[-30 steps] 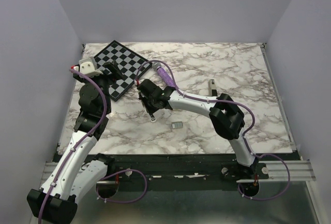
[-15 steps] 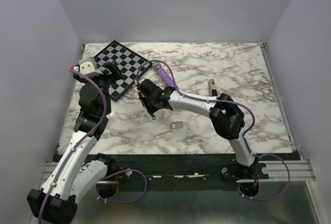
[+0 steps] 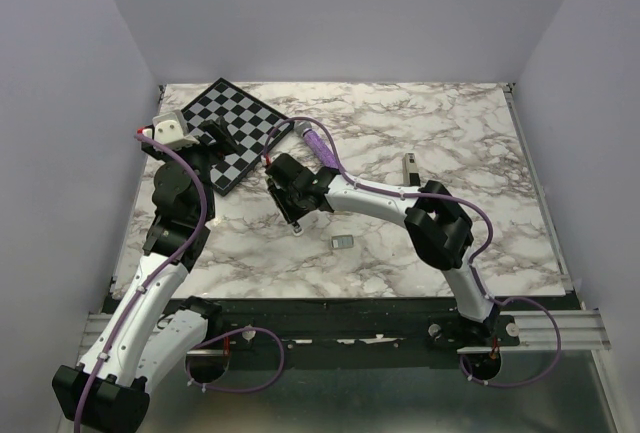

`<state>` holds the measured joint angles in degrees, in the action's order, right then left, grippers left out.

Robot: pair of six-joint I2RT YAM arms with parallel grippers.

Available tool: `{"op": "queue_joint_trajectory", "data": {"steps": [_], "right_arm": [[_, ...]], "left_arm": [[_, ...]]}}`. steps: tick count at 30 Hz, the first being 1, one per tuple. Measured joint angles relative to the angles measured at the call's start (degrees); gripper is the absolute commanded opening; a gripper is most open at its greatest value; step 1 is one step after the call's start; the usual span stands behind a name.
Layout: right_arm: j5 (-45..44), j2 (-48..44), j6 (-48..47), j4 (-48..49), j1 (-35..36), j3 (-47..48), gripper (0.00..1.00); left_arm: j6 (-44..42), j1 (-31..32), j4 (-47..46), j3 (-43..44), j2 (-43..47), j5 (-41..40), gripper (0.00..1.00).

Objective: Load the staples into the stapler

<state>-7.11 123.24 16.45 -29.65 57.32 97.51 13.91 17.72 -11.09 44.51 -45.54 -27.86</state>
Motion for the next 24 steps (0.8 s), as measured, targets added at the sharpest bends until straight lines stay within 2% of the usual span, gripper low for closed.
{"op": "queue_joint_trajectory", "data": {"steps": [24], "right_arm": [[-1.4,1.22,-0.87,-0.57,-2.05,2.71,0.47]], "left_arm": [[-0.35,0.0,0.0,0.0,0.0,0.0,0.99]]}}
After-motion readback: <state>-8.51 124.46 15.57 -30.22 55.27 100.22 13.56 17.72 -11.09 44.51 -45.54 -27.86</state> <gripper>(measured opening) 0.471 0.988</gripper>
